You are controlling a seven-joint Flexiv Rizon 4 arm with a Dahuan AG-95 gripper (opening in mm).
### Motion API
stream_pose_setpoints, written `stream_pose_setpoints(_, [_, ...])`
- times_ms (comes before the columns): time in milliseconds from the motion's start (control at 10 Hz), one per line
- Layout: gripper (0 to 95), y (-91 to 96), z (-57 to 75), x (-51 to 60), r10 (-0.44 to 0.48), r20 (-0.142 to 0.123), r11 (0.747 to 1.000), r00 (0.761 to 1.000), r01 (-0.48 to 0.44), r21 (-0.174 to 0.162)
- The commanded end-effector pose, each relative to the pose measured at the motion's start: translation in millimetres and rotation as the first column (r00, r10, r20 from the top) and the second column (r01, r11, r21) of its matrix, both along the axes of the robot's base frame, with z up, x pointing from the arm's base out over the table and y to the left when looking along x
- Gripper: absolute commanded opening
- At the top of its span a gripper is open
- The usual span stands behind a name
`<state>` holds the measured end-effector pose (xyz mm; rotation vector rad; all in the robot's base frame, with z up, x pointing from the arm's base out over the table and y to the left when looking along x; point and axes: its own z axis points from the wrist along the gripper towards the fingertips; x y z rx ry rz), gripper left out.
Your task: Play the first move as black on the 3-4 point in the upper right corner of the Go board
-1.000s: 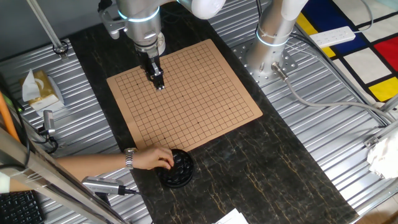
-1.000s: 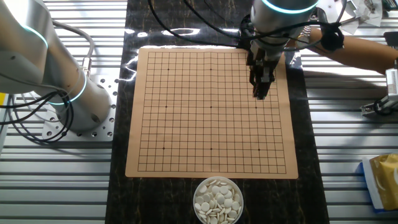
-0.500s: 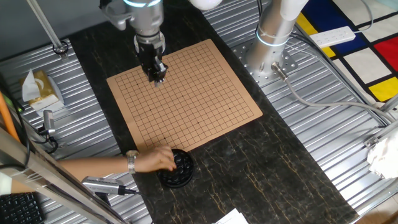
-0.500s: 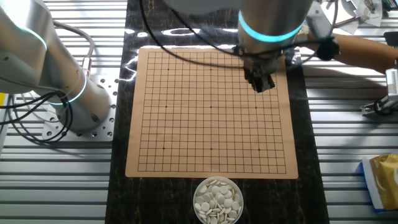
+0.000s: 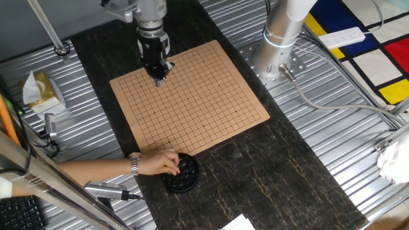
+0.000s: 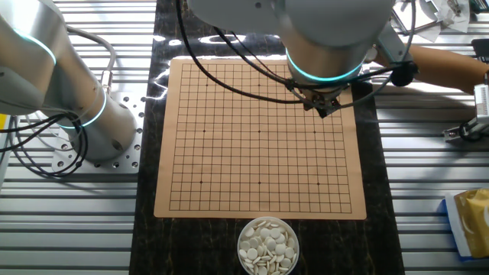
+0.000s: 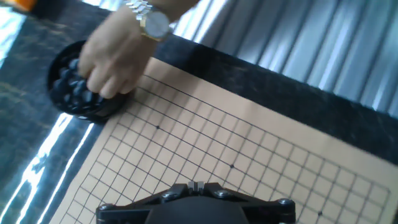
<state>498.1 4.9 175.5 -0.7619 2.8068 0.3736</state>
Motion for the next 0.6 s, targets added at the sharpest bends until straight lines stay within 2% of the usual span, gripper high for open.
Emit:
stream_pose_setpoints(100, [0.0, 1.1, 0.0, 0.4, 0.011, 0.001, 1.000, 1.000, -0.011, 0.000])
stream_pose_setpoints(600, [0.0, 3.3, 5.2, -1.4, 0.015, 0.001, 1.000, 1.000, -0.015, 0.000])
